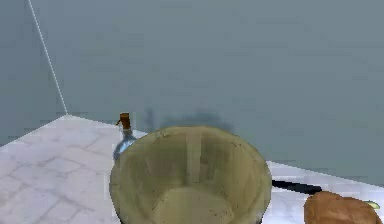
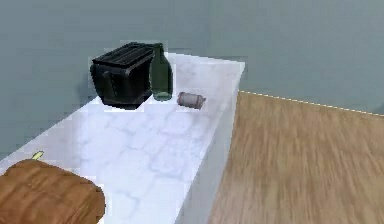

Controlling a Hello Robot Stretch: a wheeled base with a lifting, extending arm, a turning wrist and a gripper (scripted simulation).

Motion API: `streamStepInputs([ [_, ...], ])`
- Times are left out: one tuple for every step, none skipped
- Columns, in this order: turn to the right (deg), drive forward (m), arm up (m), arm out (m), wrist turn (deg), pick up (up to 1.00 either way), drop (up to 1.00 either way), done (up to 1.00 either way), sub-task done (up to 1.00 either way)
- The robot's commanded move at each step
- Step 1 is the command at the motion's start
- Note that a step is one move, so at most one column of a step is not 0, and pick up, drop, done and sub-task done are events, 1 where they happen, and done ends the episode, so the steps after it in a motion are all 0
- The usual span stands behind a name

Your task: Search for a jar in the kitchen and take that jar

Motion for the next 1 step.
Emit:
streamStepInputs([
  [12.0, 0.00, 0.00, 0.00, 0.0, 0.00, 0.00, 0.00, 0.00],
])
